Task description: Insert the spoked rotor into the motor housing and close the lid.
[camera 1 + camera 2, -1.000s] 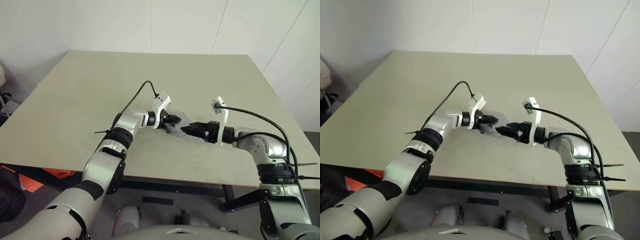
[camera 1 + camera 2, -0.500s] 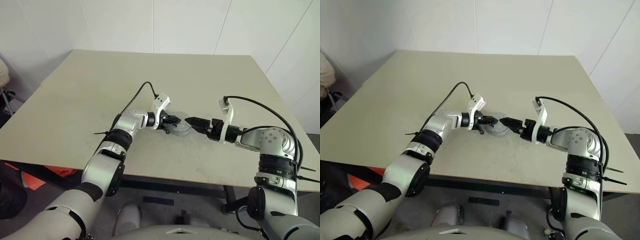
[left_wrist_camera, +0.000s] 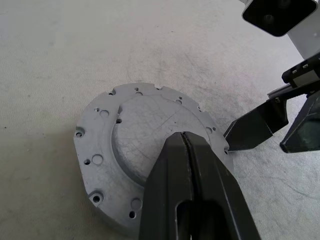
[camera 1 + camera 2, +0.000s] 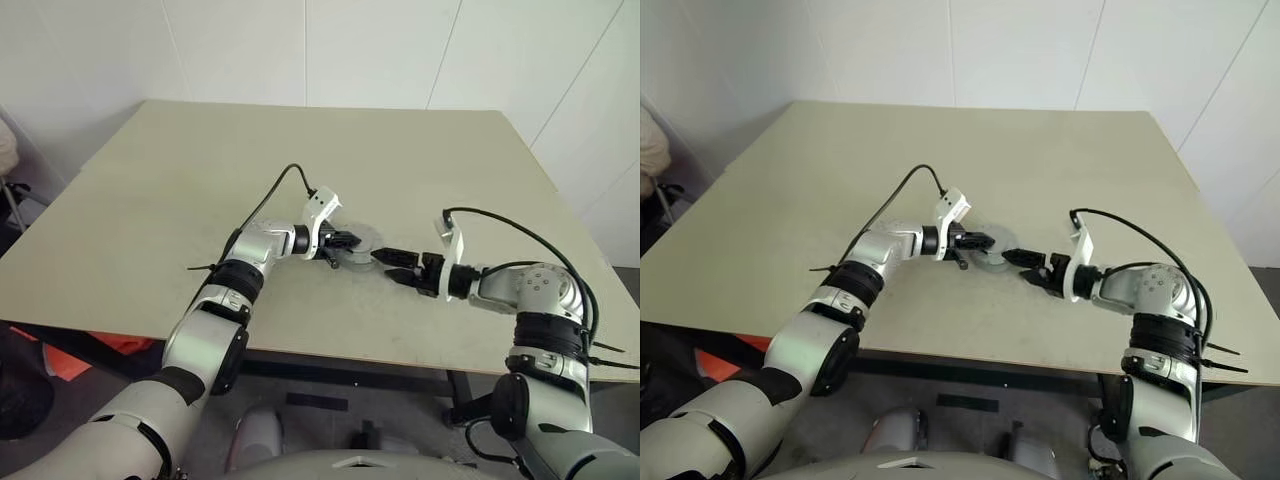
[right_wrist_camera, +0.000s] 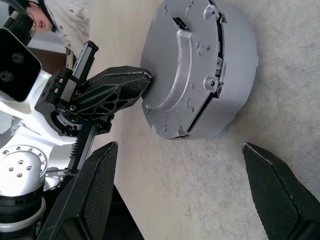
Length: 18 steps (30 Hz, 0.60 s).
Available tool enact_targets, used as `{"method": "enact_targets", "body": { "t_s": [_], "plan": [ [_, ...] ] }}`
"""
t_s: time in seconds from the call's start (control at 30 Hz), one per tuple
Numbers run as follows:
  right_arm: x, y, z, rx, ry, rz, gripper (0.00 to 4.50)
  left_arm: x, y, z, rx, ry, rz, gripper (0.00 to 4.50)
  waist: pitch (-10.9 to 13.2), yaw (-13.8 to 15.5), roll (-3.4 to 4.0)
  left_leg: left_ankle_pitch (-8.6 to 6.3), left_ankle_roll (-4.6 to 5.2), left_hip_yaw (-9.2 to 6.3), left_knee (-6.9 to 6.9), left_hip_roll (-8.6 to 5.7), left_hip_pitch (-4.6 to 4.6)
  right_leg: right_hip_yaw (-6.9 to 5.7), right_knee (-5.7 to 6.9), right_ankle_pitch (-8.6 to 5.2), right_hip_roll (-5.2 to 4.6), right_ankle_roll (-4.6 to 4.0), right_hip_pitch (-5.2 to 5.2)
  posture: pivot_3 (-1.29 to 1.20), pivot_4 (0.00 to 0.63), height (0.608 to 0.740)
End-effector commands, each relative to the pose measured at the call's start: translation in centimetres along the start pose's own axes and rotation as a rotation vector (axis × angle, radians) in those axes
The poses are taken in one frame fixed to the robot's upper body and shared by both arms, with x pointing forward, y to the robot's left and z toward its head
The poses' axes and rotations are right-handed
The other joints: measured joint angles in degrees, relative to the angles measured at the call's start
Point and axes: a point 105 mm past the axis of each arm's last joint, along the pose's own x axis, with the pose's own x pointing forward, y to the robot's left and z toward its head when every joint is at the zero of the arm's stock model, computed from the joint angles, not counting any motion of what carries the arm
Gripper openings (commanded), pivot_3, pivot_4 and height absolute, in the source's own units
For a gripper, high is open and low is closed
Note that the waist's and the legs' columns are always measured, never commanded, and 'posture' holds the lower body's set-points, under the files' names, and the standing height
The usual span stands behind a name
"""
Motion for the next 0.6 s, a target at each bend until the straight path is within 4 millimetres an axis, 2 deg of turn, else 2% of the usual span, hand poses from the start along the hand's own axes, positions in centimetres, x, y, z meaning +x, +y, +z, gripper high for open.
{"method": "enact_targets", "body": {
  "t_s": [0.03,0.27,0.6],
  "plan": [
    [0.4,0.4,0.2,-0.011,-0.022,0.005,4.47,-0.2,0.2,-0.7,-0.008,0.031,0.014,0.01,0.0,-0.1,0.0,0.0,-0.01,0.0,0.0,0.0,0.01,0.0,0.01,0.0,0.0,0.0,0.0,0.0,0.0,0.74],
    [1.9,1.3,0.5,0.023,-0.057,0.025,4.47,-0.2,0.2,-0.8,-0.009,0.031,0.016,0.01,0.0,-0.5,0.01,0.15,-0.25,0.0,0.0,0.04,0.12,0.0,0.07,-0.01,0.01,-0.02,0.01,0.0,0.0,0.74],
    [4.0,3.5,0.7,0.034,-0.076,0.085,4.47,-0.2,0.3,-0.9,-0.015,0.024,0.022,0.01,0.0,-0.9,0.01,0.21,-0.33,0.01,-0.05,0.08,0.19,0.02,0.15,-0.02,0.03,-0.04,-0.03,0.0,0.0,0.74]
  ]
}}
